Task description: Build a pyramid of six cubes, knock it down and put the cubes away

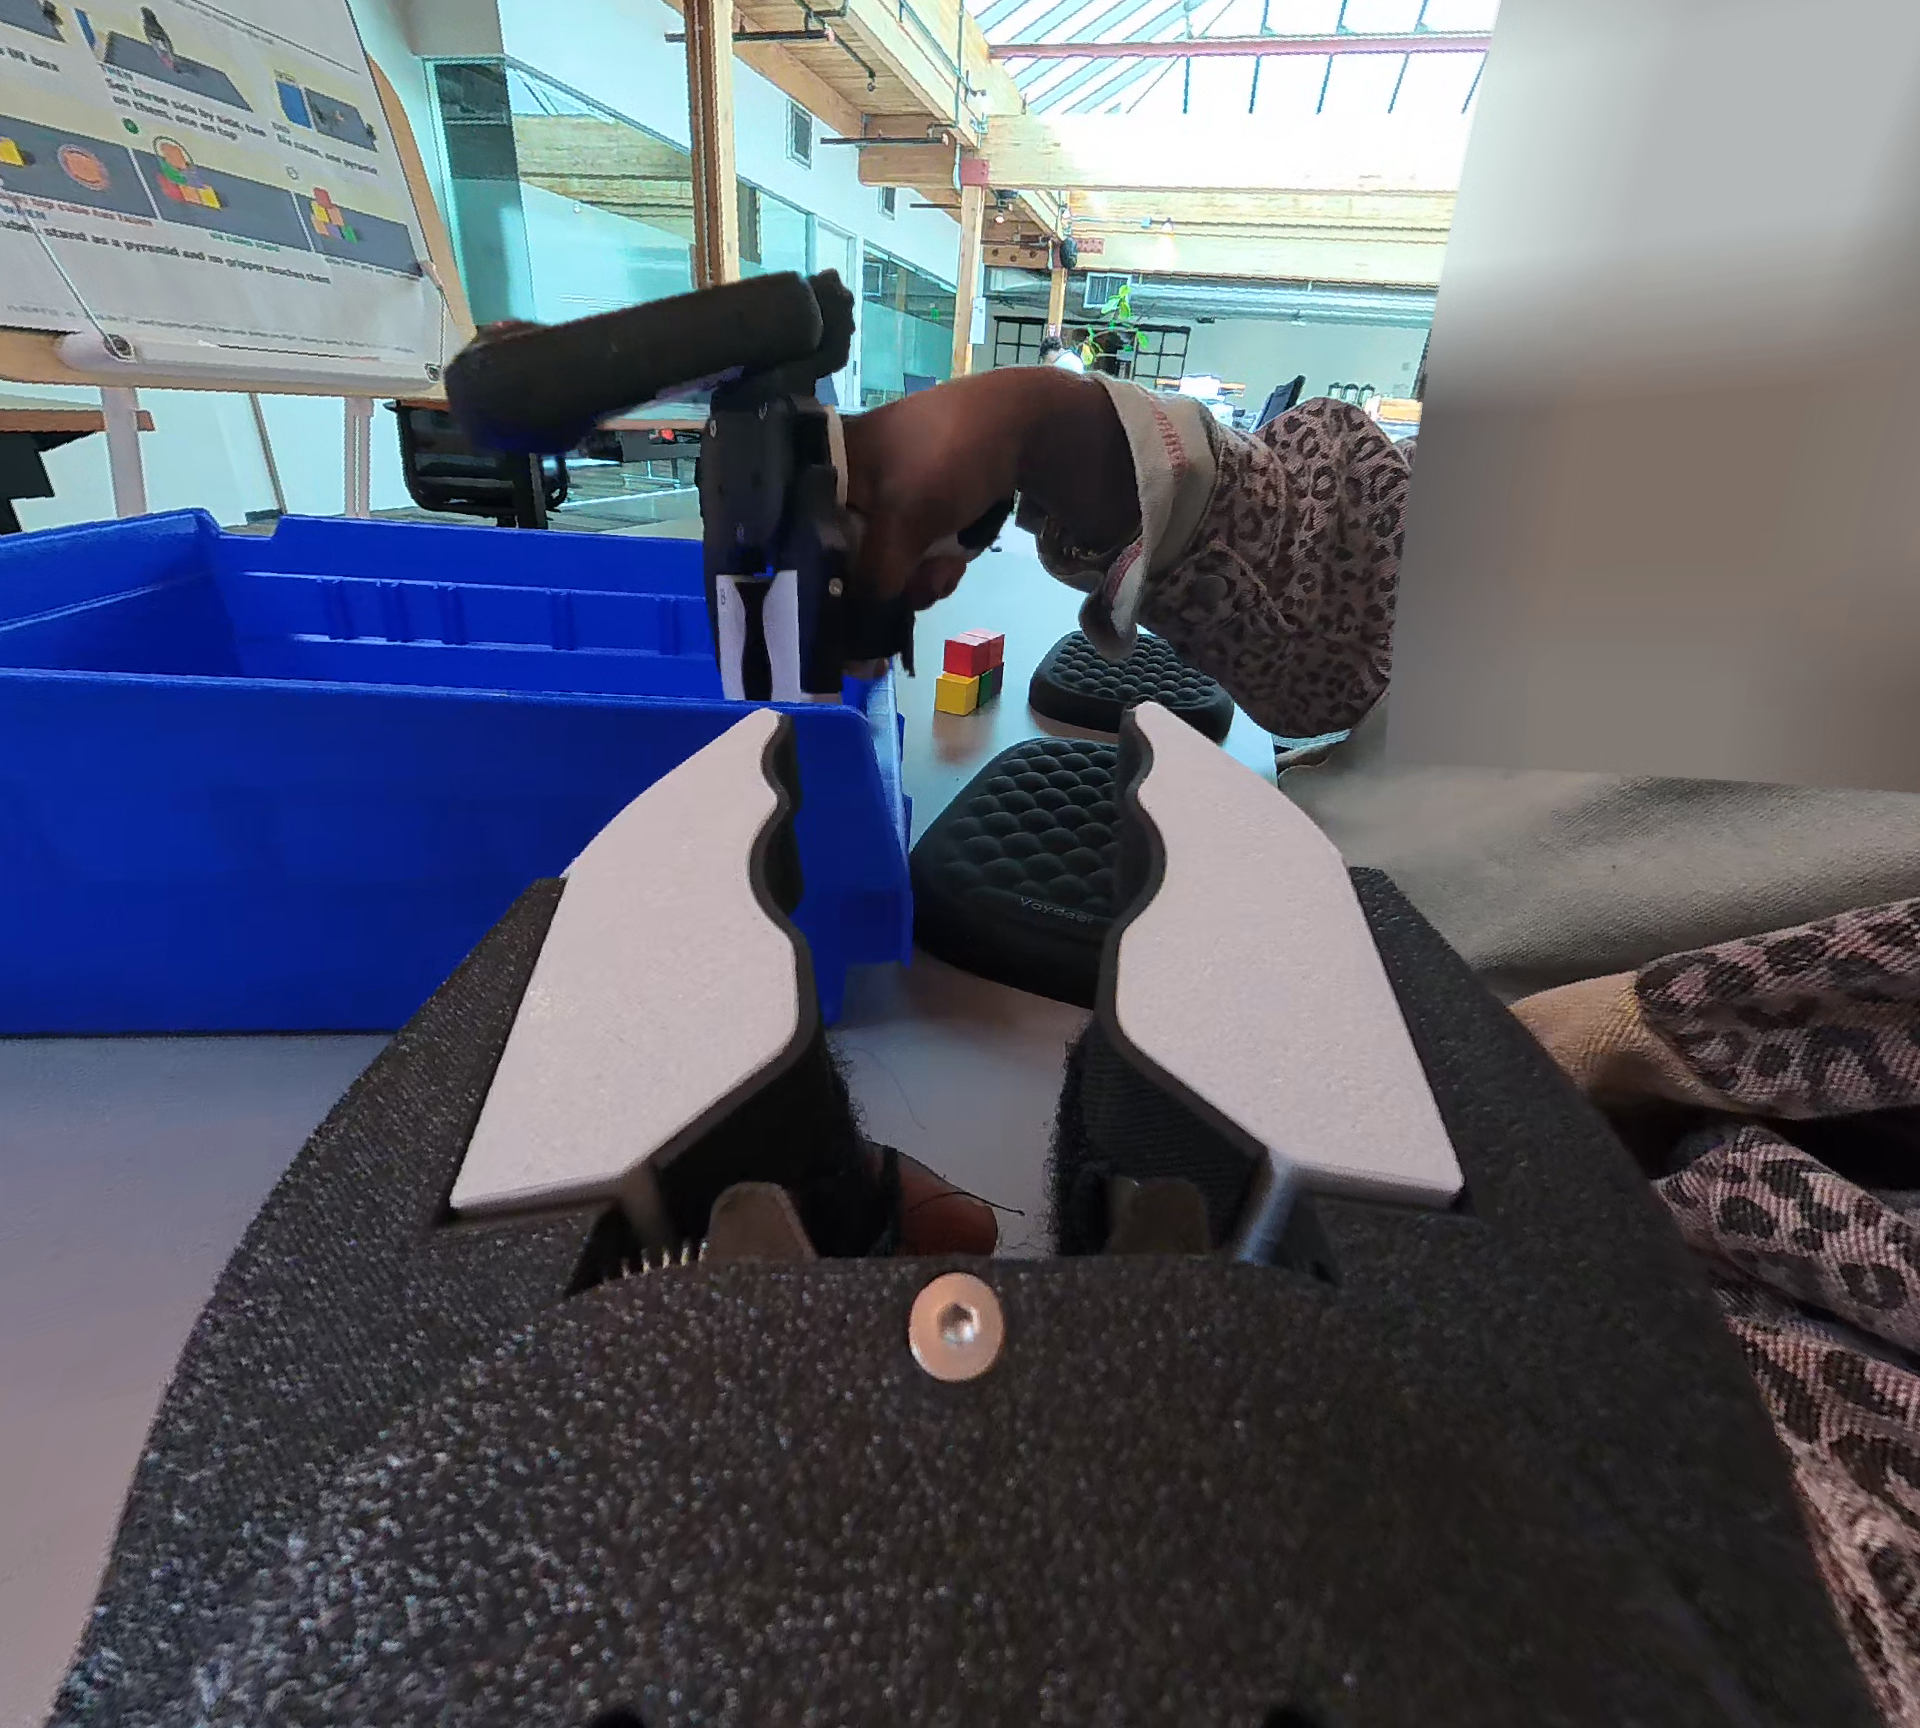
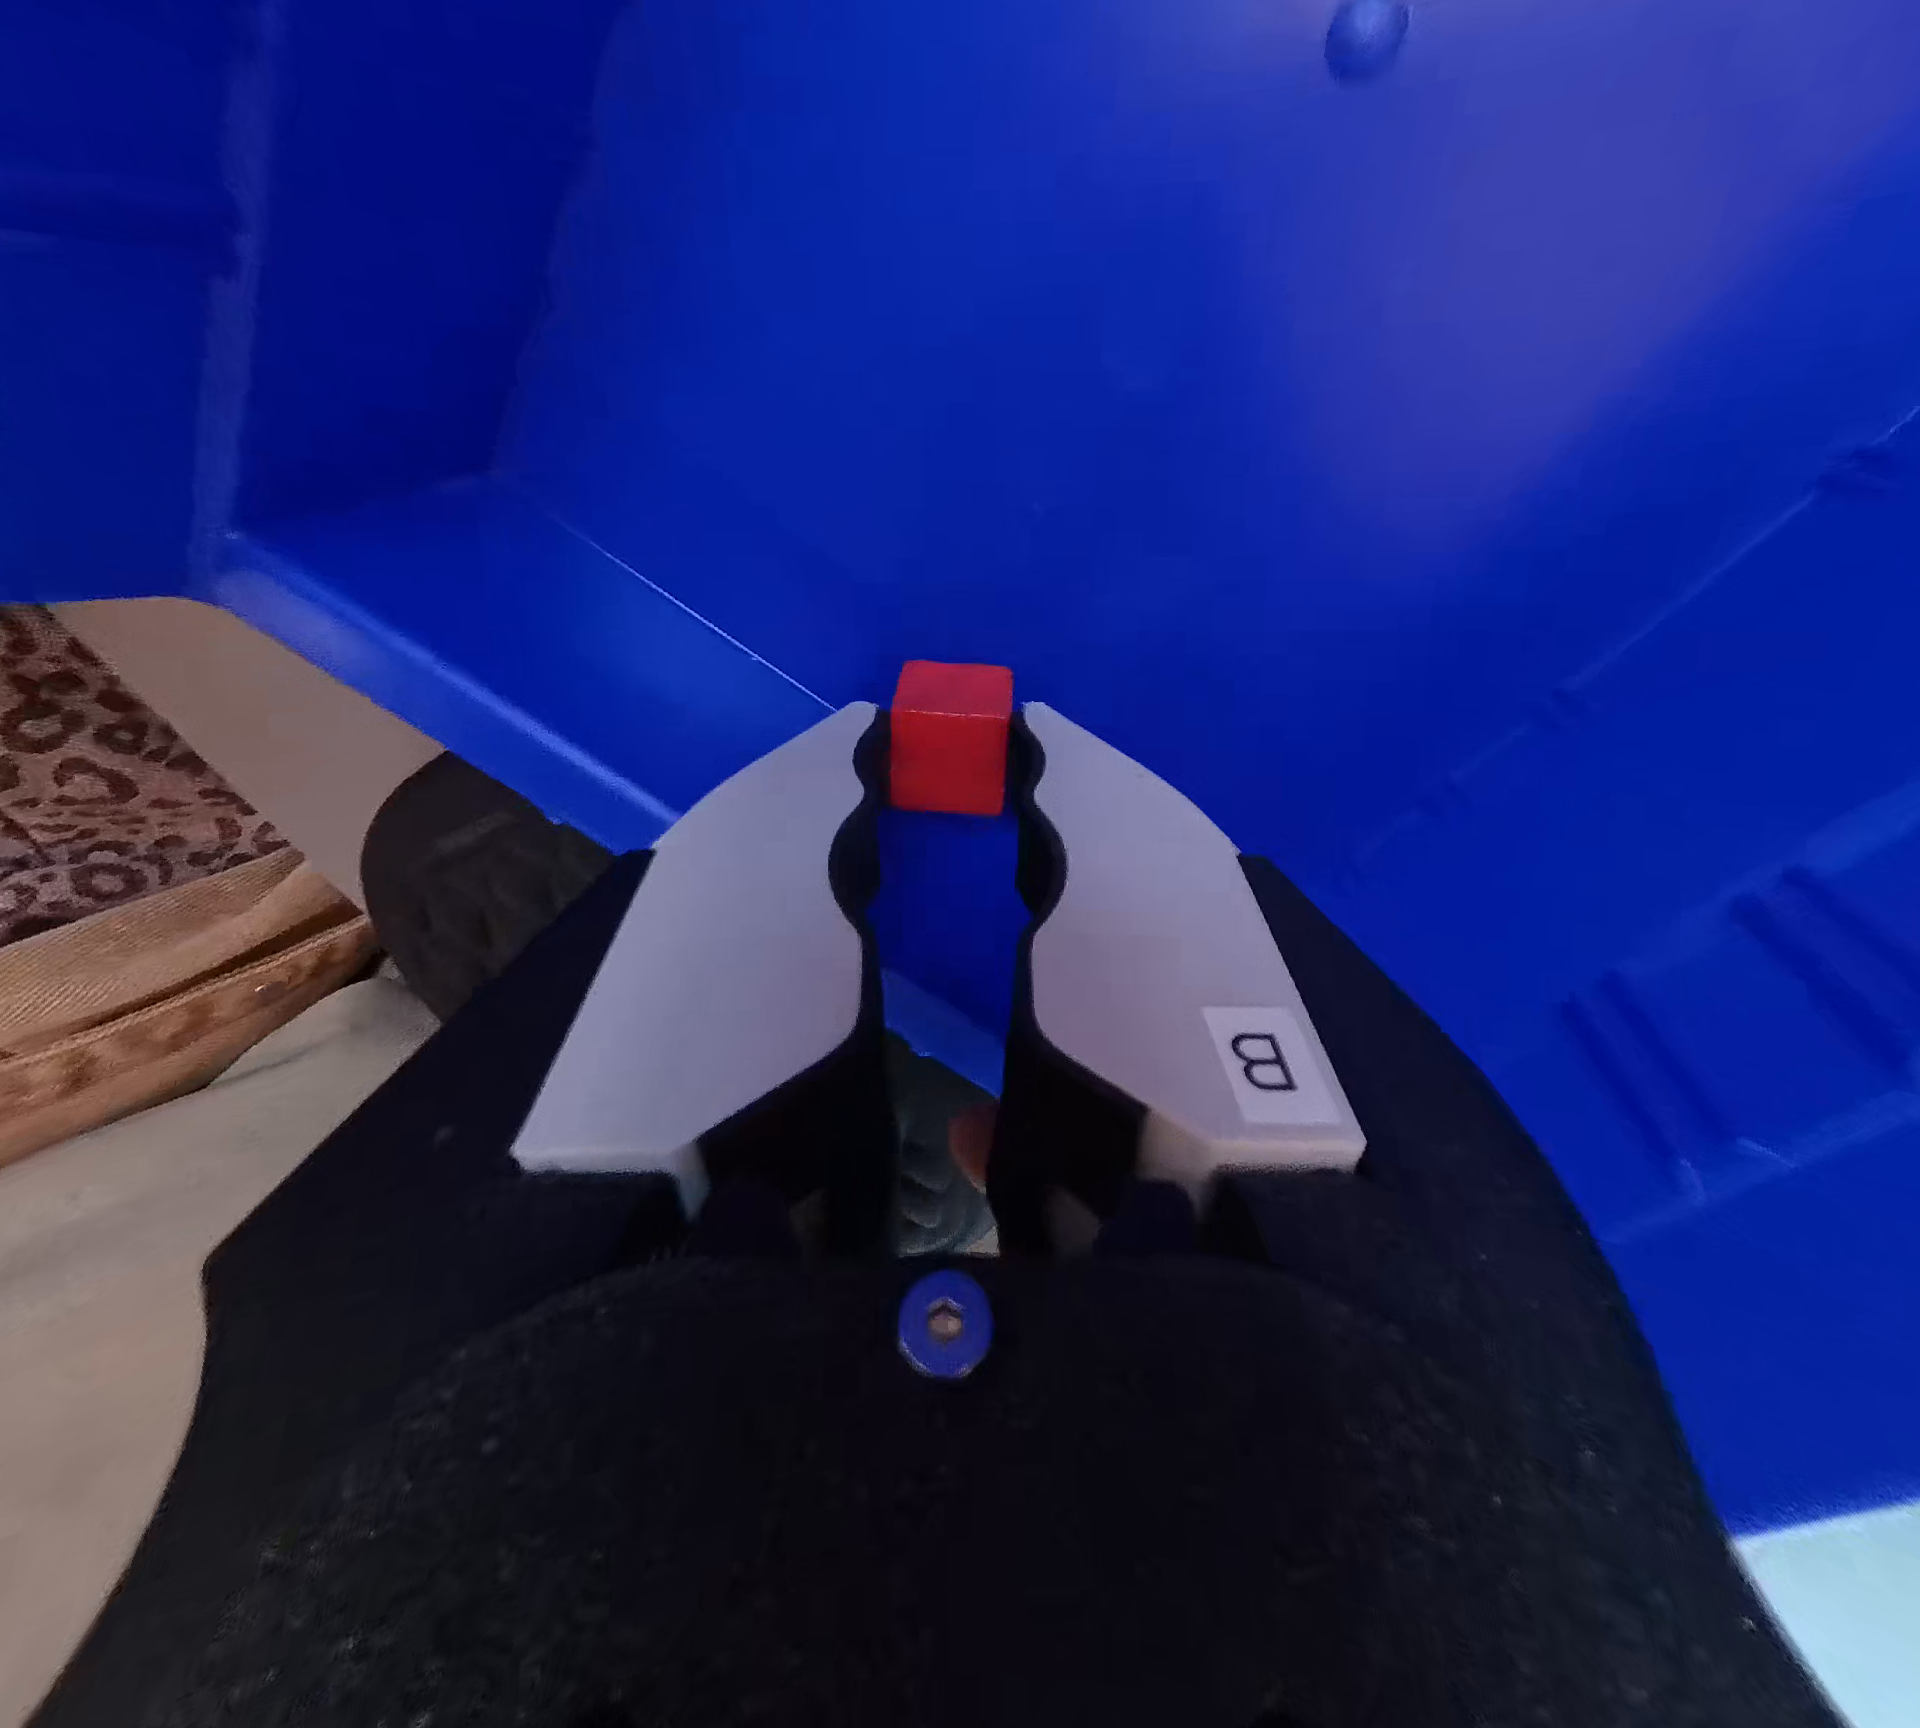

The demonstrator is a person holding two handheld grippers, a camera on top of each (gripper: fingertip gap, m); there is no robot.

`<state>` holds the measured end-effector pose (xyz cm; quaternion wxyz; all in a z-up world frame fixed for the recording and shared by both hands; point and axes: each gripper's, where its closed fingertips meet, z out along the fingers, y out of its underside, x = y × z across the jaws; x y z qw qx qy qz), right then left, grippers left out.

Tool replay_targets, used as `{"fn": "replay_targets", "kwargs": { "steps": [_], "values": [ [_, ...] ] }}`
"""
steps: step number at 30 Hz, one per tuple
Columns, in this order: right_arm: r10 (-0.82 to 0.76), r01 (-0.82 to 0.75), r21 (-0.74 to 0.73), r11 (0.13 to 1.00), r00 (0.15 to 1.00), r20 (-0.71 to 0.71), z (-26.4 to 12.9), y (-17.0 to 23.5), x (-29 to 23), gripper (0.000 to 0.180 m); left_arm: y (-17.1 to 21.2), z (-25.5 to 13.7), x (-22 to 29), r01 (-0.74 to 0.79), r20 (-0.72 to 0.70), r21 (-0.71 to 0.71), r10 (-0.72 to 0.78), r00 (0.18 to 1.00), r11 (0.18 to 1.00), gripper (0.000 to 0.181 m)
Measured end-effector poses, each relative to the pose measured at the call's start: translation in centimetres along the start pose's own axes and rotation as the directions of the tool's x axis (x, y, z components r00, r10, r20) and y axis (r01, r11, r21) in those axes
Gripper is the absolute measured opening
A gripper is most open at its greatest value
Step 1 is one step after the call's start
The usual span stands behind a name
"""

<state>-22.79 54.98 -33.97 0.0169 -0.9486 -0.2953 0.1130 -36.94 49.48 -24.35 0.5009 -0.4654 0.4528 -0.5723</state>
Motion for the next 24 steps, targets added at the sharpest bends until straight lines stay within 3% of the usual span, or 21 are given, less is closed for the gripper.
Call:
{"fn": "replay_targets", "kwargs": {
  "steps": [6,10,13,16,20,24],
  "values": [
    [-0.174,0.163,0.212,0.964,0.984,0.033,-6.2,-1.0,-2.3,0.022,0.0,0.0,-0.1,0.004,0.001,0.000,-0.004,1.000,1.000,0.059],
    [-0.326,0.323,0.267,0.908,0.945,-0.033,-11.5,3.0,-2.7,0.021,0.0,0.1,-0.2,0.003,0.003,0.000,-0.003,1.000,1.000,0.058],
    [-0.457,0.458,0.217,0.862,0.887,-0.060,-13.7,8.0,-1.5,0.021,0.0,0.1,-0.1,0.002,0.007,-0.002,-0.002,1.000,1.000,0.058],
    [-0.556,0.559,0.088,0.825,0.829,-0.049,-13.2,13.1,1.1,0.021,0.0,0.1,-0.3,0.002,0.012,0.001,-0.002,1.000,1.000,0.058],
    [-0.458,0.453,-0.080,0.888,0.886,-0.068,-11.0,16.7,6.1,0.021,0.0,0.1,-0.3,0.007,0.017,0.000,-0.007,1.000,1.000,0.058],
    [-0.364,0.353,-0.134,0.926,0.929,-0.063,-8.7,17.4,8.8,0.021,0.1,0.0,-0.4,0.009,0.018,-0.002,-0.009,1.000,1.000,0.057]
  ]
}}
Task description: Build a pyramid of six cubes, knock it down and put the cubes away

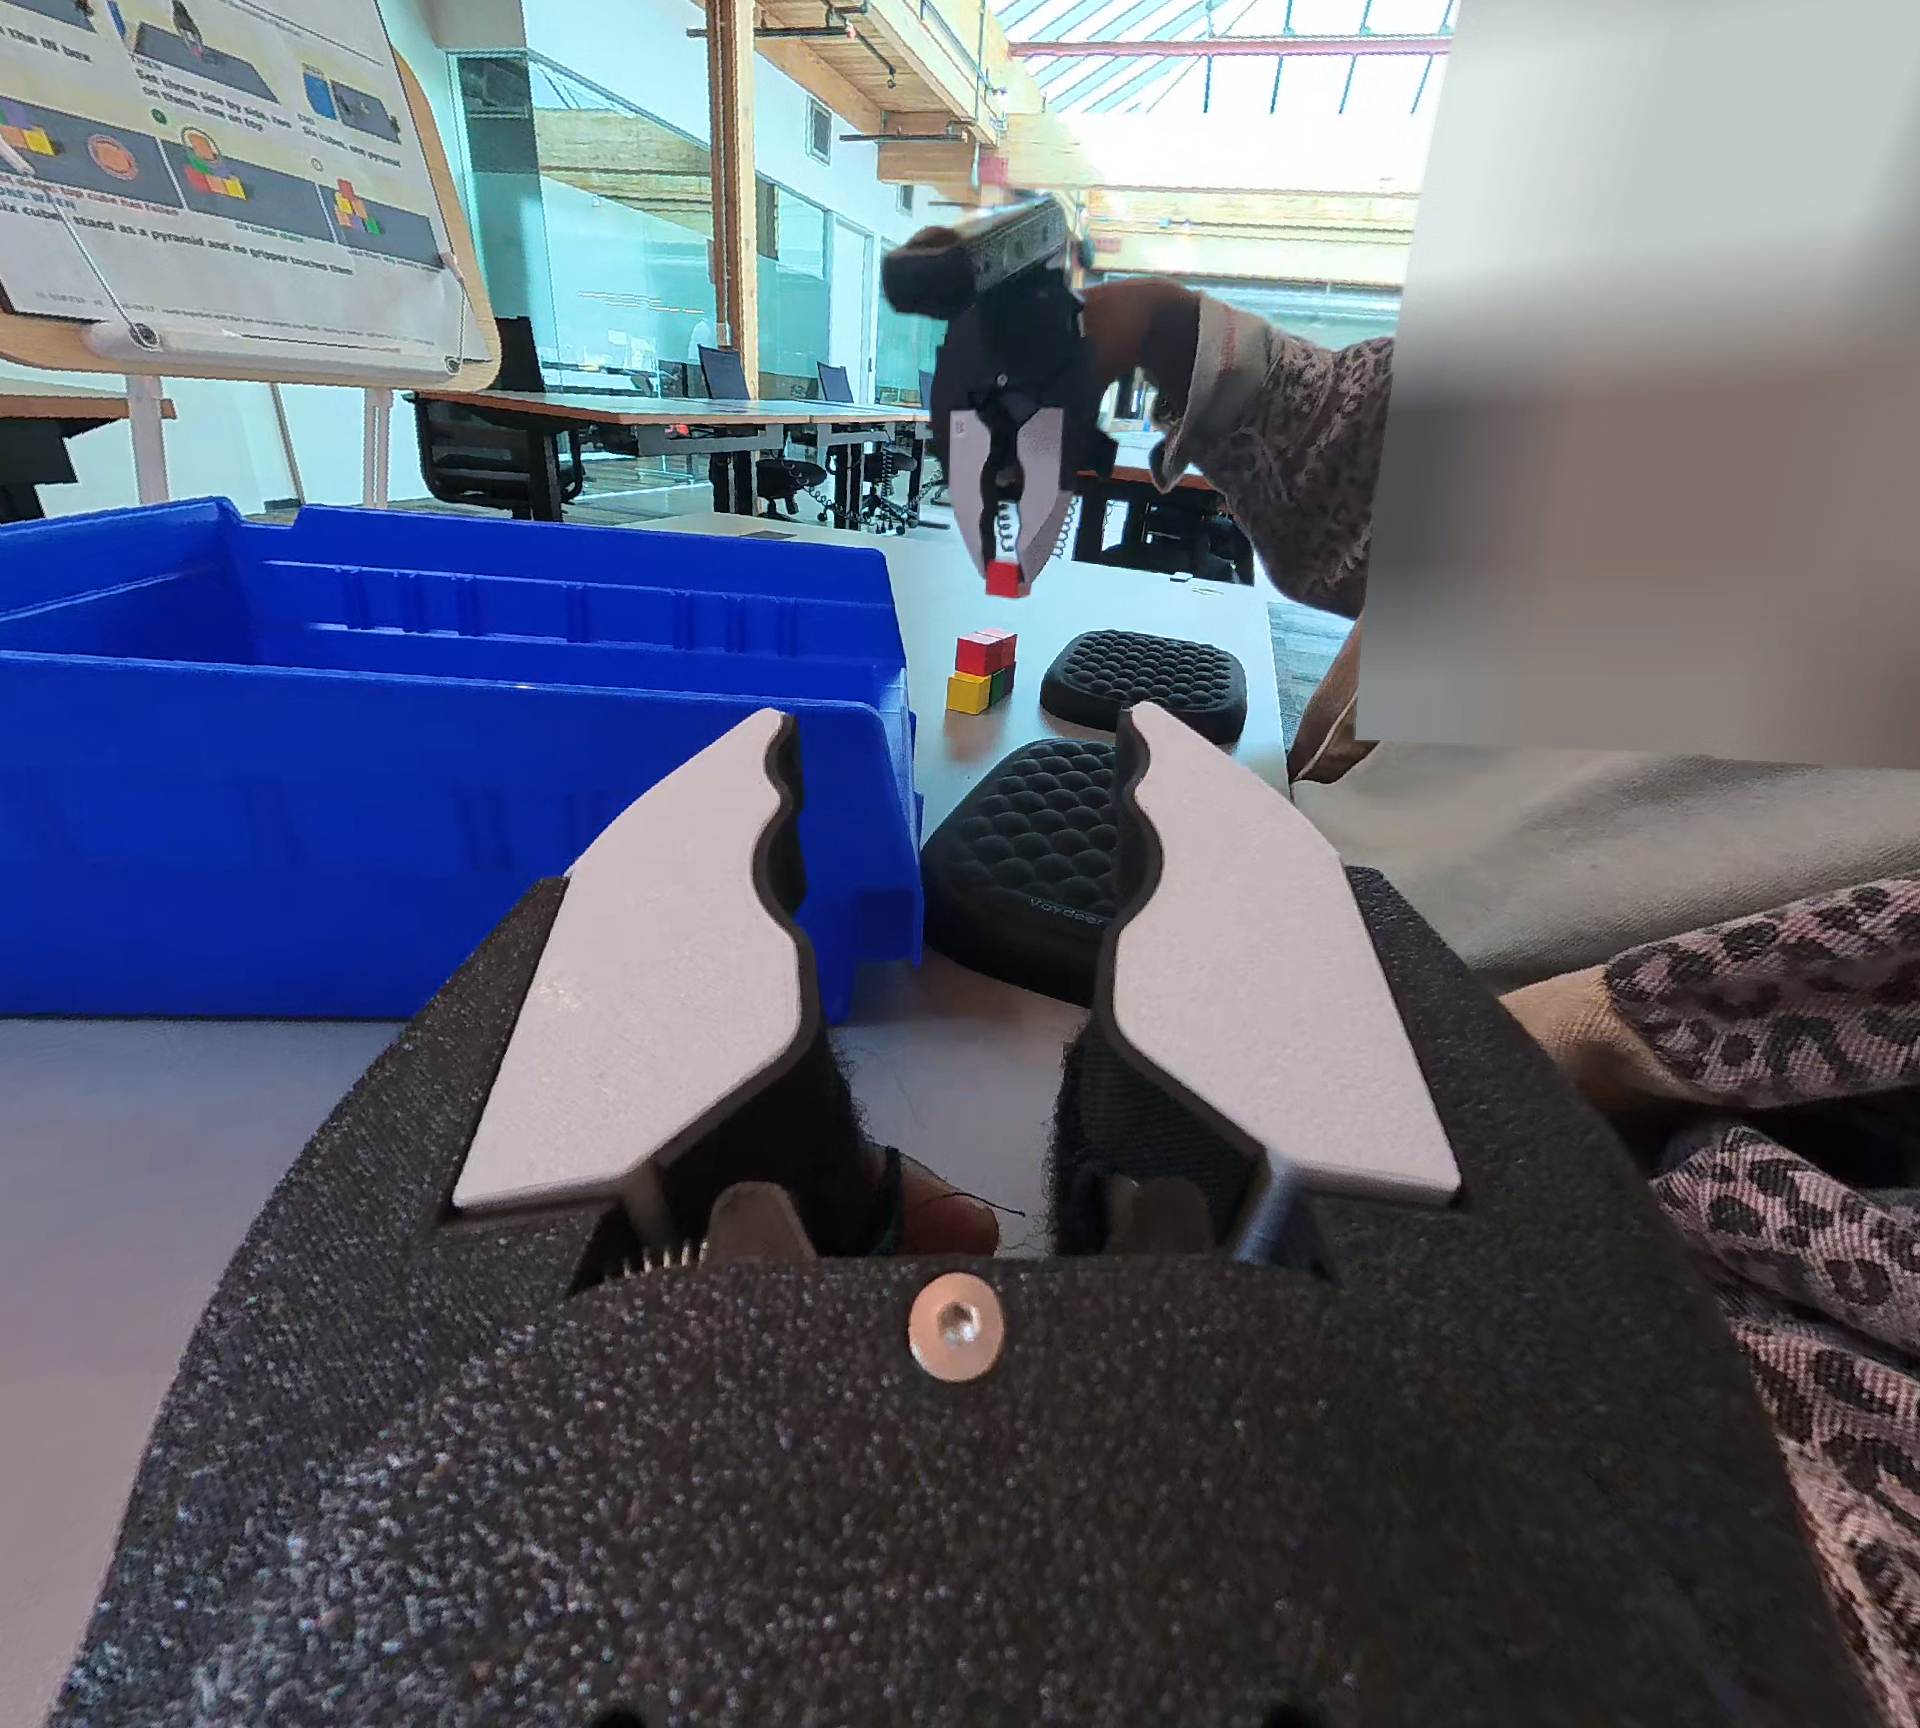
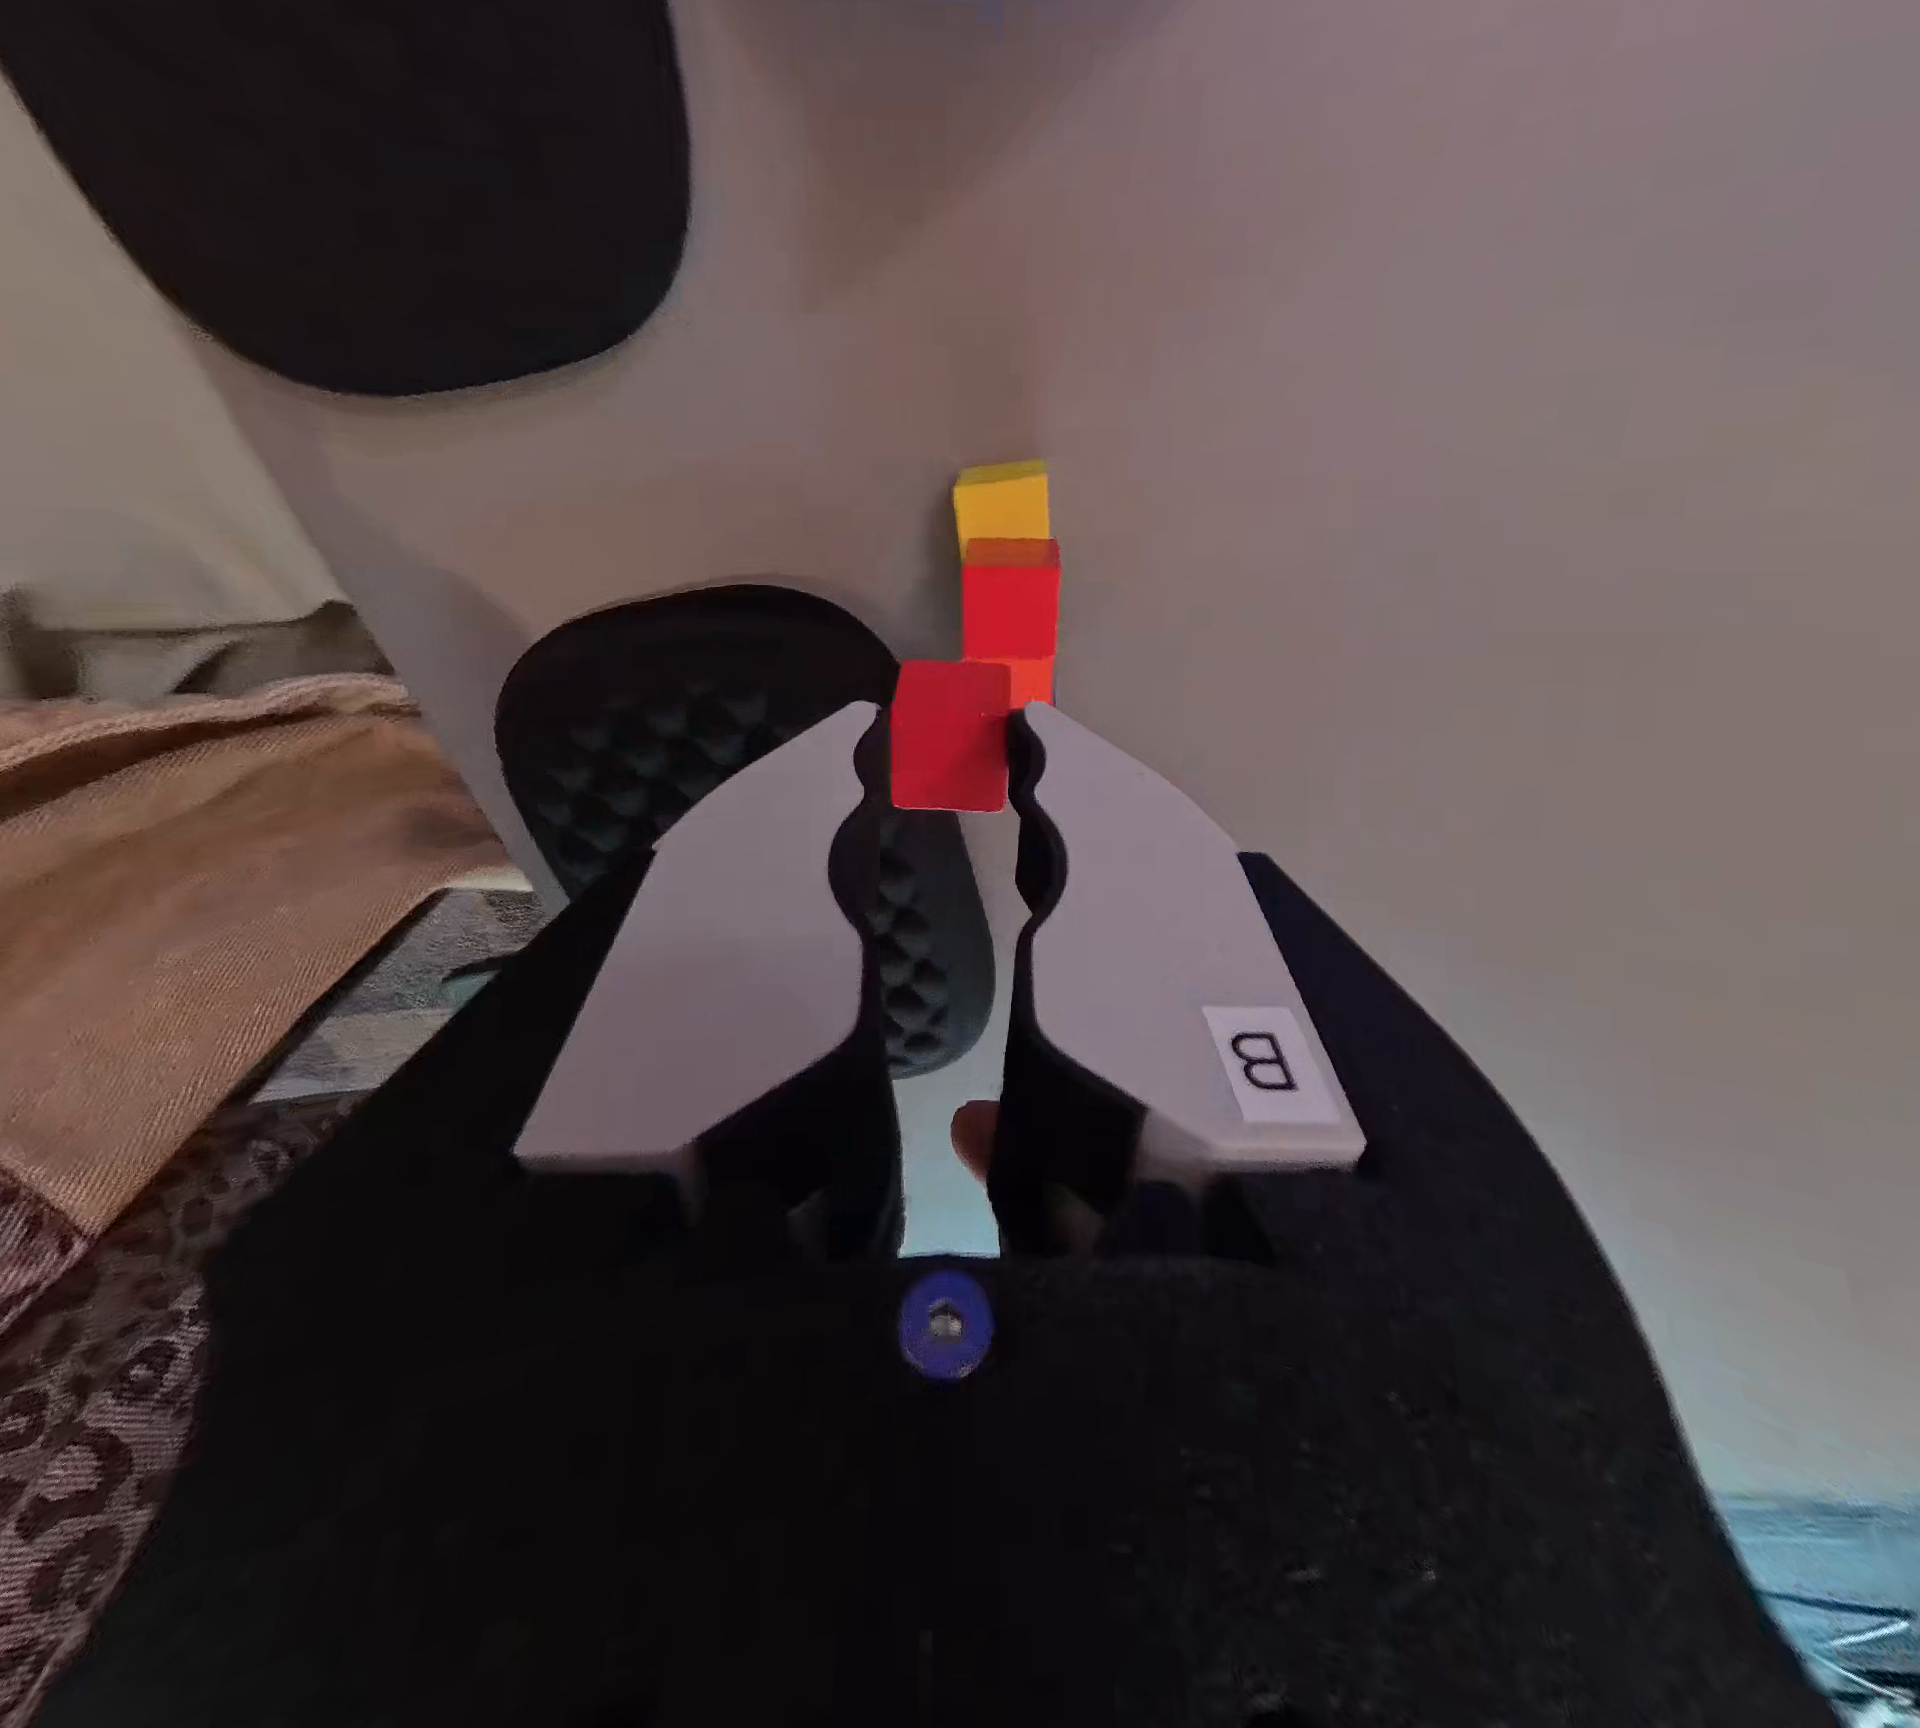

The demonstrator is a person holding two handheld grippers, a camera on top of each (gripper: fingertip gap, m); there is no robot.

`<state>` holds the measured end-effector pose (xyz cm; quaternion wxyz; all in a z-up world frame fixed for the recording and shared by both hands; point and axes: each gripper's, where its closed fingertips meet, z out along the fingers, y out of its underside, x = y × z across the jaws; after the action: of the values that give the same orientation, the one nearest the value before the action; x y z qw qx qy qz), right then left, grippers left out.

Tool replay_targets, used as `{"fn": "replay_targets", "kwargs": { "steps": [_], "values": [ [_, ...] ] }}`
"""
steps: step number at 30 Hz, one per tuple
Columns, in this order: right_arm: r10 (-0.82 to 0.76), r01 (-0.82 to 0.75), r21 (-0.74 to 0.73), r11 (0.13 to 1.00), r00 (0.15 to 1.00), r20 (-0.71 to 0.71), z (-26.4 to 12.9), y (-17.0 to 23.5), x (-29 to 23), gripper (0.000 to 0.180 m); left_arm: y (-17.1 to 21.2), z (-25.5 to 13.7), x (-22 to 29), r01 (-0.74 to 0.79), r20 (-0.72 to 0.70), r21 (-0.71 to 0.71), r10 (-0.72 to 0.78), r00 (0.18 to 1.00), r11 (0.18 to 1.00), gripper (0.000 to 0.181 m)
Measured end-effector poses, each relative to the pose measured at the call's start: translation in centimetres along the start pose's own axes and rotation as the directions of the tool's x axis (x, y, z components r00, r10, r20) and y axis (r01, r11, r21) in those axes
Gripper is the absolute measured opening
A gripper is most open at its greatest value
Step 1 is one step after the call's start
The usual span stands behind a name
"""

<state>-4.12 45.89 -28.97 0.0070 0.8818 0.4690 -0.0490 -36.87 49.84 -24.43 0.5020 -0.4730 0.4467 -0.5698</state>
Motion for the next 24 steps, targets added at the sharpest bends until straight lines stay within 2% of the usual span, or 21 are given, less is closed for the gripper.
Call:
{"fn": "replay_targets", "kwargs": {
  "steps": [8,24],
  "values": [
    [0.068,-0.068,-0.025,0.997,0.998,0.013,1.6,0.1,1.0,0.021,0.0,0.0,0.0,0.004,-0.001,0.000,-0.004,1.000,1.000,0.057],
    [0.074,-0.073,-0.024,0.997,0.997,0.025,2.2,0.5,1.3,0.021,0.0,0.1,-0.1,0.001,0.000,0.001,-0.001,1.000,1.000,0.058]
  ]
}}
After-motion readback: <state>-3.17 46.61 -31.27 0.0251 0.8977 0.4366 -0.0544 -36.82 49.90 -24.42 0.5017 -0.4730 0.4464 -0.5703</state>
